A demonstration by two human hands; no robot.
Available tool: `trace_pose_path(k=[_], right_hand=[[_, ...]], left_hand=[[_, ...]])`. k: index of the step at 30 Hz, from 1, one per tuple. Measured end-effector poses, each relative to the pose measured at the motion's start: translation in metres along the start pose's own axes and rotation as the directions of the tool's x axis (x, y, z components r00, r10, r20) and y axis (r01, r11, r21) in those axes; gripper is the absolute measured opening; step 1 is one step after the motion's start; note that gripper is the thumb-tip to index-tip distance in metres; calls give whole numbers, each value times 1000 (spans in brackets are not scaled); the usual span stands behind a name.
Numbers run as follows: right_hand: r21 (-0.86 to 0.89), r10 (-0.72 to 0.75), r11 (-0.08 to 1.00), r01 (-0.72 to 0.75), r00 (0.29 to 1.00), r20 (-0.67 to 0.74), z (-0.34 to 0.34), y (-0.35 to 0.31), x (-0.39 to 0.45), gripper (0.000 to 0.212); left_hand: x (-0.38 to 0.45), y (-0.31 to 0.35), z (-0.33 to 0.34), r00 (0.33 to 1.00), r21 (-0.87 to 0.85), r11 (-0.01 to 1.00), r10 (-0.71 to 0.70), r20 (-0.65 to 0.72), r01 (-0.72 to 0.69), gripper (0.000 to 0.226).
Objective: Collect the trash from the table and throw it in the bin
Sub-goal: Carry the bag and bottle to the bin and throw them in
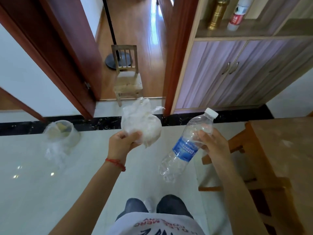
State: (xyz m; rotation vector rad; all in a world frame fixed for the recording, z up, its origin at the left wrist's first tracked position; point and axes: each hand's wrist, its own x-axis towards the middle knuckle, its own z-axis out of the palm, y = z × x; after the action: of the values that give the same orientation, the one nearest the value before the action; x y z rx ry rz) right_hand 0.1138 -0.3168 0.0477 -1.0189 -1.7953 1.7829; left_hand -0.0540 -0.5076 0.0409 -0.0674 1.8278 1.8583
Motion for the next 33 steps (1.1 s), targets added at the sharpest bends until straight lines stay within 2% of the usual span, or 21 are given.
trace_pose_path(k=[2,6,10,15,18,21,26,30,33], right_hand=[[12,-5,1000,5,1000,4,2,-4,28,43],[37,6,999,-5,1000,-15,2,-12,88,37],[22,1,1000,0,1000,-29,-2,-19,150,40],[21,11,1000,-10,1000,-21,-15,-34,227,22],[2,7,1000,-7,999,-35,-23,-44,271,22],[-13,-2,1000,1,998,-63,-30,-51,309,9],[-59,22,998,-29,994,-105,-32,-56,353,14],[-52,24,998,-34,983,-183,-34,-58,373,14],[22,47,999,-43,954,-296,-35,-65,379,14]], left_hand=[[28,7,12,1000,-10,1000,-15,7,15,23],[82,19,43,999,5,999,-33,34,33,15],[134,31,77,998,1,999,-42,51,42,12],[196,56,129,992,-9,995,-96,83,97,9],[231,73,159,989,-14,992,-120,87,122,8],[261,88,184,987,-22,991,-128,102,131,8],[302,103,220,977,44,993,-117,177,111,8],[337,110,249,954,87,988,-145,261,127,7],[361,114,274,924,174,979,-164,347,108,7]])
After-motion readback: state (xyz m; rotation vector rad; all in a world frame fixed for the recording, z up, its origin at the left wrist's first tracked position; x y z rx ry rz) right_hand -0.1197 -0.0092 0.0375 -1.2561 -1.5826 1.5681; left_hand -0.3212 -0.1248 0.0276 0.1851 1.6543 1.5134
